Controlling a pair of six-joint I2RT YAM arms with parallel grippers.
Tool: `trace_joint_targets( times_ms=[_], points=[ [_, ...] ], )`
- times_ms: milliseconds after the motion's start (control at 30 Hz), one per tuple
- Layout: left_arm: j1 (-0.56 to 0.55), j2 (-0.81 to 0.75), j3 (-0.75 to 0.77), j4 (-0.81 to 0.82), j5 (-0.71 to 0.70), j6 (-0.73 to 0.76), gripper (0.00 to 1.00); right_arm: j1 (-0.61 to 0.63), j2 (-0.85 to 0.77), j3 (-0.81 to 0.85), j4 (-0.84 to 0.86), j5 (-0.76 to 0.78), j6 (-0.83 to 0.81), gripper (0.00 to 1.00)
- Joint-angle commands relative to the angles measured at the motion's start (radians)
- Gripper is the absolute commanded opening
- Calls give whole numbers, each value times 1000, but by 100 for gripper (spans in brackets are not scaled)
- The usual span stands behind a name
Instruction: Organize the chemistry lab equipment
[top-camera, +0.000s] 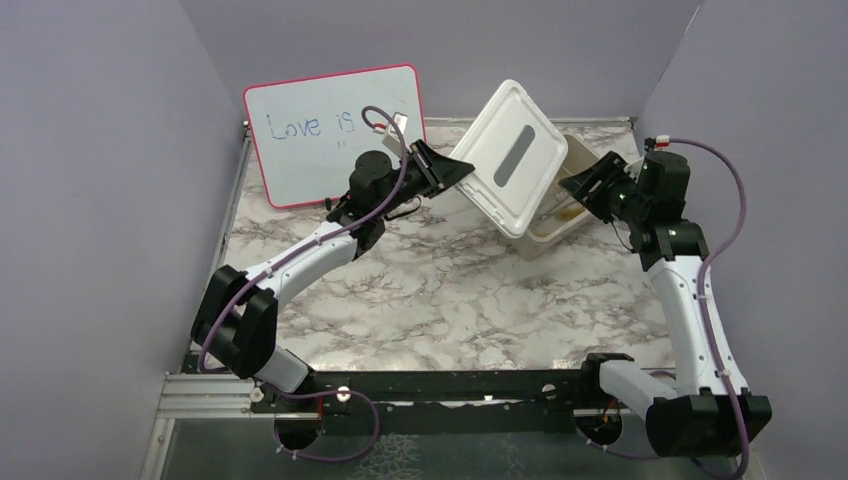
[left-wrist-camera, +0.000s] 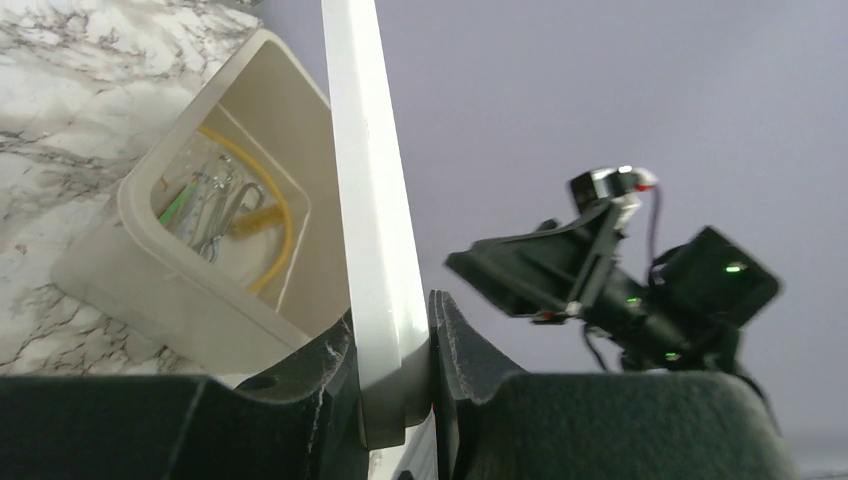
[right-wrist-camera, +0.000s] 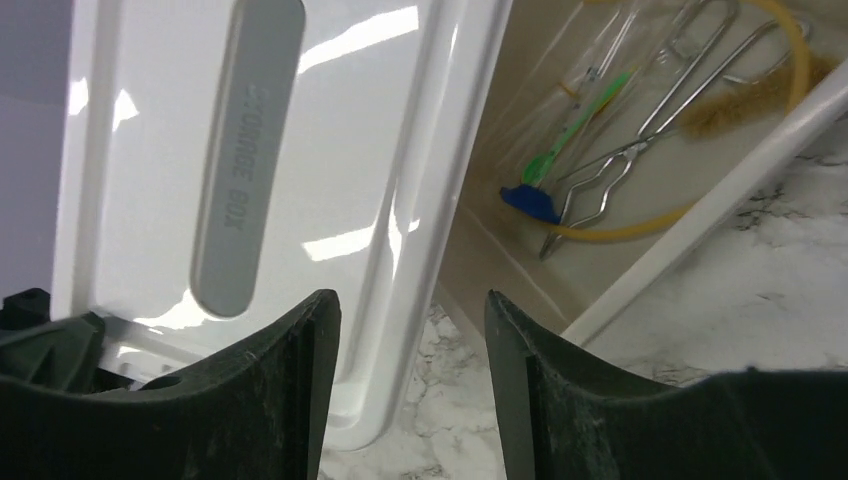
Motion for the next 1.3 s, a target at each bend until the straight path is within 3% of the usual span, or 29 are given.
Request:
trace_joint_targets(
  times_ms=[0, 333, 933, 1033, 1267],
  points=[
    [28, -44, 73, 55, 75, -98, 0, -1, 40, -82, 212, -220, 85, 60],
    [59, -94, 86, 56, 82, -217, 0, -1, 62, -168, 506, -373, 292, 60],
    [99, -135, 72, 118, 140, -375, 0, -1, 3, -268, 877, -492, 596, 64],
    [99, -129, 69, 122, 147, -379, 0, -1, 4, -258, 901, -481, 613, 59],
    [99, -108, 57, 124, 156, -383, 3, -1, -13, -293, 941, -414, 674, 30]
  ],
)
